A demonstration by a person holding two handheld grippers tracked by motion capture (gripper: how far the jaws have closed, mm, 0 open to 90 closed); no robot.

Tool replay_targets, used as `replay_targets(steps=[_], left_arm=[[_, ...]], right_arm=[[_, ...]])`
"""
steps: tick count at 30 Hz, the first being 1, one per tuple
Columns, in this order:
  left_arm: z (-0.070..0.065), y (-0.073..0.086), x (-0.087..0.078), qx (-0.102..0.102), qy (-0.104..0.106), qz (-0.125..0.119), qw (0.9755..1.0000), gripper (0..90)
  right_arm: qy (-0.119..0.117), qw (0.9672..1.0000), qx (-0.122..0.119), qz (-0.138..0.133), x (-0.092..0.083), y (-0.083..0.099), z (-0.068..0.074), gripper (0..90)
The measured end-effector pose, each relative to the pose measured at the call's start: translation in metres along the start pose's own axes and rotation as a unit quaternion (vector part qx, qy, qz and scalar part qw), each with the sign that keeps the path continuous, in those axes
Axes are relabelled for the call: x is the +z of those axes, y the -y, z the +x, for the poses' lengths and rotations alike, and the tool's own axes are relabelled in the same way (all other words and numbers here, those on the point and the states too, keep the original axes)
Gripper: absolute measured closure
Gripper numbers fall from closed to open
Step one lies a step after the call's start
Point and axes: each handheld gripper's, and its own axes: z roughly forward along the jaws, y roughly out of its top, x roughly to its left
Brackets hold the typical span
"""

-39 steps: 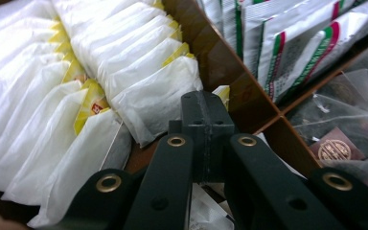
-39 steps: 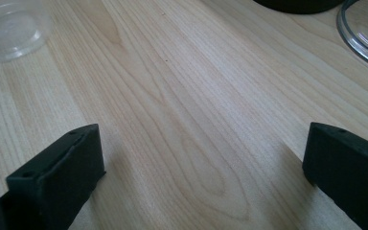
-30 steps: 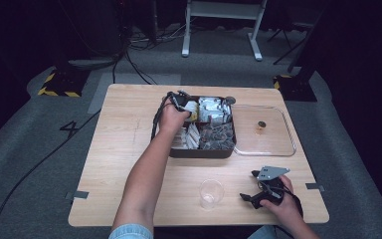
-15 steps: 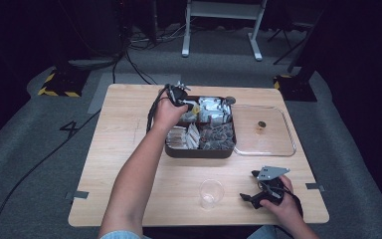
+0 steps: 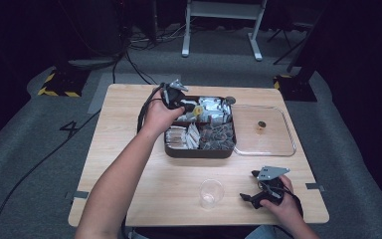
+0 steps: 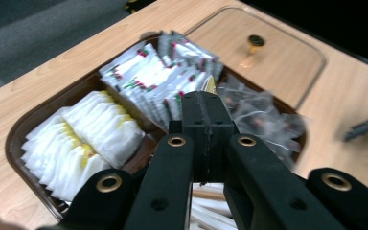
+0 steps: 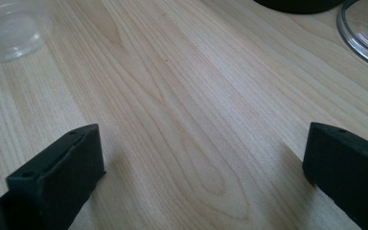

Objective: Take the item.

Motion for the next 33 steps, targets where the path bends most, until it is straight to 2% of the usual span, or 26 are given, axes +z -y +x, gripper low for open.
replay_targets(steps=[5, 11, 13, 19, 20, 22, 25, 33], left_arm=[[-0.02, 0.003, -0.015, 0.017, 0.019, -0.01, 0.9996, 90.0], [-0.046, 0.01, -0.033, 0.047, 0.042, -0.014, 0.9979, 90.0], [-0.054, 0.013, -0.038, 0.051, 0.052, -0.016, 0.9973, 90.0], [-0.072, 0.022, -0.052, 0.072, 0.073, -0.019, 0.9945, 90.0], [-0.08, 0.026, -0.057, 0.082, 0.081, -0.02, 0.9931, 90.0], [-0.082, 0.027, -0.058, 0.084, 0.084, -0.021, 0.9927, 90.0], [-0.093, 0.034, -0.061, 0.091, 0.098, -0.024, 0.9907, 90.0], [-0.112, 0.055, -0.06, 0.101, 0.118, -0.039, 0.9871, 90.0]], right_arm=[[-0.002, 1.0, -0.001, 0.0, 0.0, 0.0, -0.001, 0.4], [-0.004, 1.0, -0.002, 0.001, 0.0, -0.001, -0.001, 0.5], [-0.004, 1.0, -0.002, 0.001, 0.0, -0.001, -0.001, 0.5], [-0.003, 1.0, -0.002, 0.001, 0.001, -0.001, -0.002, 0.5], [-0.003, 1.0, -0.002, 0.001, 0.001, -0.001, -0.002, 0.5], [-0.003, 1.0, -0.002, 0.001, 0.001, -0.001, -0.002, 0.5], [-0.003, 1.0, -0.001, 0.001, 0.001, -0.001, -0.002, 0.5], [-0.003, 1.0, -0.001, 0.001, 0.001, -0.001, -0.002, 0.5]])
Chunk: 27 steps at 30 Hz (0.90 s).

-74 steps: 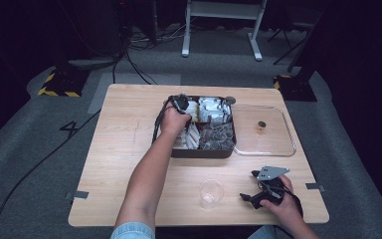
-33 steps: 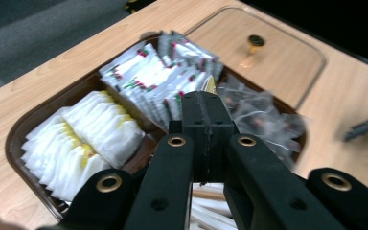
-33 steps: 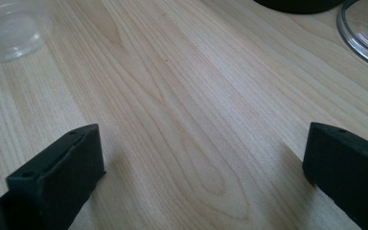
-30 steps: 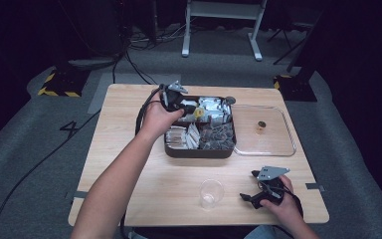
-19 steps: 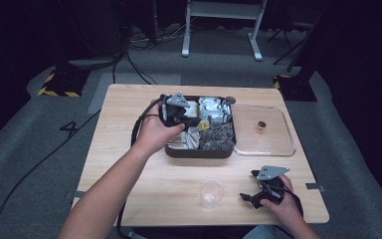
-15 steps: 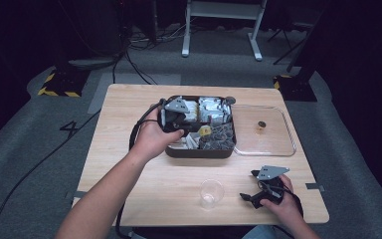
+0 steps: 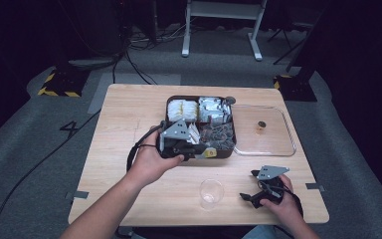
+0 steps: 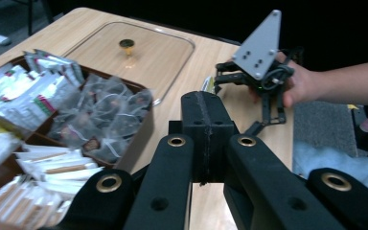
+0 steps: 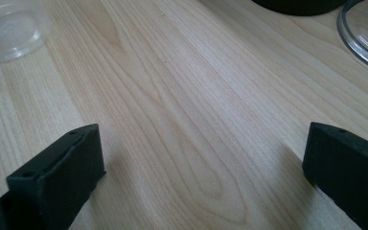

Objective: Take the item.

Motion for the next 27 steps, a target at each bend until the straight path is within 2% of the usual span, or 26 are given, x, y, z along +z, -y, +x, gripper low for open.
replay_targets(steps=[9, 19, 27], left_arm=[[-0.025, 0.019, 0.015, 0.014, 0.021, -0.012, 0.9996, 90.0], [-0.034, 0.041, 0.031, 0.004, 0.039, -0.019, 0.999, 90.0], [-0.041, 0.054, 0.045, 0.004, 0.059, -0.016, 0.9981, 90.0]], right_arm=[[0.0, 1.0, 0.0, 0.0, 0.0, 0.0, 0.0, 0.5], [0.0, 1.0, 0.0, 0.0, 0.0, 0.0, 0.0, 0.5], [0.0, 1.0, 0.0, 0.0, 0.0, 0.0, 0.0, 0.5]])
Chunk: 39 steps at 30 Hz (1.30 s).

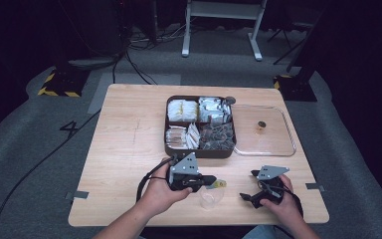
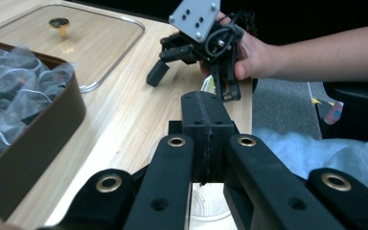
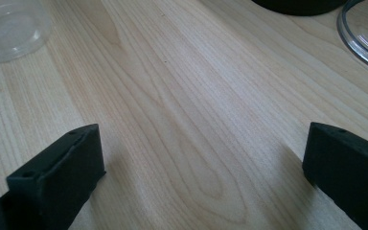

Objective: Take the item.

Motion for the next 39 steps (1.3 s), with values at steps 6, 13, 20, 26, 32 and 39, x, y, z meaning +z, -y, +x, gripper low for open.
replay_targets(steps=[6, 13, 20, 26, 32, 39], left_arm=[[-0.001, 0.005, 0.007, -0.002, 0.009, 0.0, 1.0, 90.0], [-0.001, 0.011, 0.011, -0.009, -0.003, -0.009, 0.9999, 63.8], [0.0, 0.013, 0.011, -0.007, -0.027, -0.009, 0.9996, 52.9], [0.001, 0.011, 0.003, -0.003, -0.049, -0.007, 0.9988, 46.1], [0.002, 0.009, -0.014, -0.007, -0.079, -0.004, 0.9968, 40.3], [0.005, 0.018, -0.037, -0.023, -0.125, 0.003, 0.992, 36.8]], right_arm=[[0.0, 1.0, 0.0, 0.0, 0.0, 0.0, 0.0, 0.5], [0.0, 1.0, 0.0, 0.0, 0.0, 0.0, 0.0, 0.5], [0.0, 1.0, 0.0, 0.0, 0.0, 0.0, 0.0, 0.5], [0.001, 1.0, 0.0, 0.0, 0.0, 0.0, 0.0, 0.4], [0.004, 1.0, 0.004, 0.0, 0.0, 0.0, -0.001, 0.4], [0.022, 0.9995, 0.021, 0.001, 0.0, 0.0, -0.002, 0.2]])
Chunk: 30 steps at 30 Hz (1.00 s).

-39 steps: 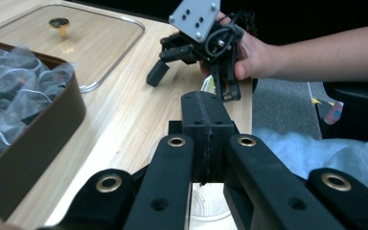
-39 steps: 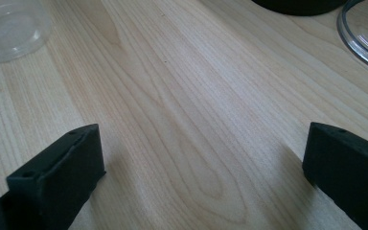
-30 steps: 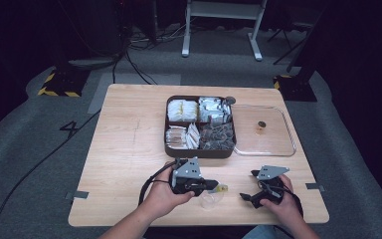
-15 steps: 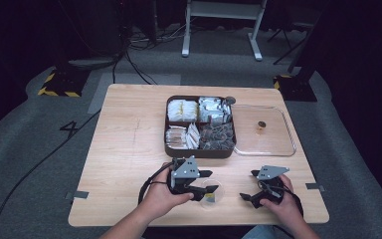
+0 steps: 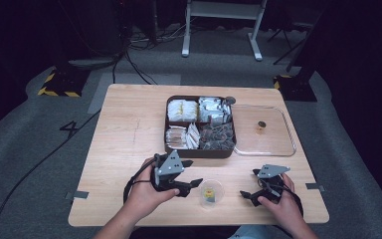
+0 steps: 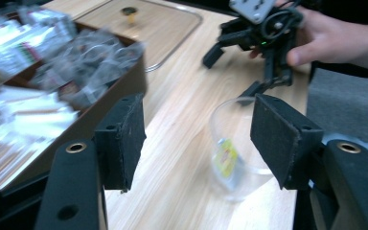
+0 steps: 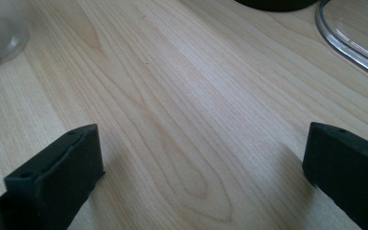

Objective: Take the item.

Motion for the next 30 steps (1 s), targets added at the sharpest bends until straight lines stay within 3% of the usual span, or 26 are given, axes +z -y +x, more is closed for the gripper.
replay_targets(steps=[9, 17, 26, 30], left_arm=[[0.009, 0.018, -0.026, -0.025, -0.045, 0.002, 0.9987, 36.6], [0.02, 0.034, -0.043, -0.034, -0.08, 0.015, 0.9961, 35.3], [0.048, 0.066, -0.059, -0.068, -0.128, 0.033, 0.9889, 34.3], [0.057, 0.078, -0.061, -0.084, -0.135, 0.049, 0.9861, 34.1]], right_arm=[[0.004, 1.0, 0.004, 0.0, 0.0, 0.0, 0.0, 0.2], [0.01, 0.9999, 0.01, -0.001, 0.0, 0.0, -0.001, 0.2], [0.009, 0.9999, 0.01, -0.001, 0.0, 0.0, -0.001, 0.1], [0.009, 0.9999, 0.01, -0.001, 0.0, 0.0, -0.001, 0.2]])
